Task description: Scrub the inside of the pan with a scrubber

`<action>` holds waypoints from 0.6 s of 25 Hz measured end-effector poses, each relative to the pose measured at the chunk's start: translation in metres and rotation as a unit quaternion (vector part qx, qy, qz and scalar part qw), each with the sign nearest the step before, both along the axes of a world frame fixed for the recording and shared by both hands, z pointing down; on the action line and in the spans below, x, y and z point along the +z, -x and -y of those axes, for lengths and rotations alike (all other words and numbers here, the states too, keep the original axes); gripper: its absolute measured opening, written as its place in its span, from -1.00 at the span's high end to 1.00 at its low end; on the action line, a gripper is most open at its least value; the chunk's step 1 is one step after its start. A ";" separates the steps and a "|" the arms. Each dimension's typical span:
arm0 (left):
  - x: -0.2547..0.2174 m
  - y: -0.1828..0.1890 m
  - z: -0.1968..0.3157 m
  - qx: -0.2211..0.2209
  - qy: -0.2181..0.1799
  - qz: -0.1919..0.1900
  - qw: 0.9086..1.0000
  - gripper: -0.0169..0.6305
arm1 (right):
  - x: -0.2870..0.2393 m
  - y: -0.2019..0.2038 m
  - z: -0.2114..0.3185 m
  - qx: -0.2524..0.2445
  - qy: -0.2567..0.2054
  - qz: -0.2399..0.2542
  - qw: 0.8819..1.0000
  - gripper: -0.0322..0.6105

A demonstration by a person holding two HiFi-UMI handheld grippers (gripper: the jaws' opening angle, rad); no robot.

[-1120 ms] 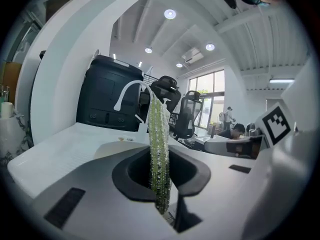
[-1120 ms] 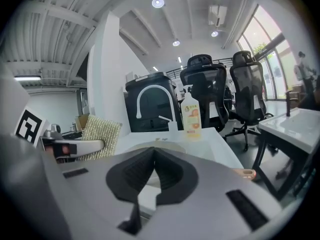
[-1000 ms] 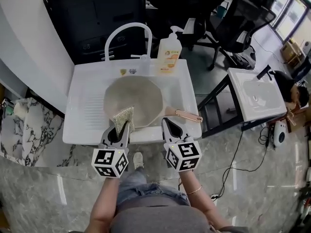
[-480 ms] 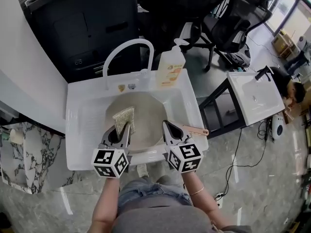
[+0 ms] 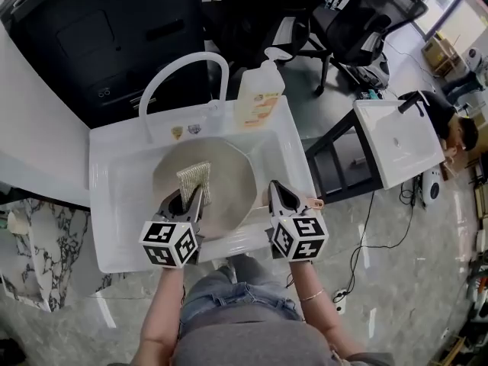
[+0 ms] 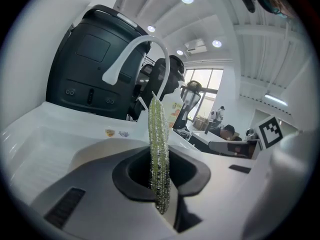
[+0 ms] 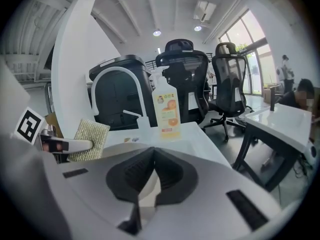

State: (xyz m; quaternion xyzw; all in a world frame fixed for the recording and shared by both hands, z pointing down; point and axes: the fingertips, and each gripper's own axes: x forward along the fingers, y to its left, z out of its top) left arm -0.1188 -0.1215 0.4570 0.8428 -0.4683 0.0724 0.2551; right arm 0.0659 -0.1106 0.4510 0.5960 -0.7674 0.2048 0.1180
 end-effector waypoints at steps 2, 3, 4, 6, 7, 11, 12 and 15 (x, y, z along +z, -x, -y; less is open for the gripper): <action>0.008 -0.009 0.003 0.018 0.014 0.009 1.000 0.76 | 0.003 -0.006 0.005 0.002 0.005 0.002 1.000 0.87; 0.013 -0.015 0.004 0.030 0.023 0.013 0.999 0.76 | 0.004 -0.008 0.008 0.003 0.007 0.003 1.000 0.87; 0.018 -0.021 0.006 0.044 0.031 0.017 0.998 0.76 | 0.004 -0.010 0.011 0.002 0.007 0.004 1.000 0.87; 0.028 -0.036 0.012 0.071 0.048 0.024 0.996 0.76 | 0.004 -0.014 0.017 0.002 0.008 0.006 1.000 0.87; 0.032 -0.044 0.015 0.085 0.056 0.027 0.994 0.76 | 0.006 -0.016 0.019 0.003 0.010 0.007 1.000 0.87; 0.053 -0.077 0.021 0.153 0.094 0.037 0.983 0.76 | 0.017 -0.027 0.027 0.011 0.029 0.010 0.999 0.87; 0.059 -0.084 0.021 0.173 0.106 0.041 0.978 0.76 | 0.020 -0.029 0.029 0.012 0.034 0.011 0.999 0.87; 0.076 -0.101 0.016 0.232 0.135 0.055 0.962 0.76 | 0.027 -0.039 0.034 0.020 0.045 0.013 0.999 0.87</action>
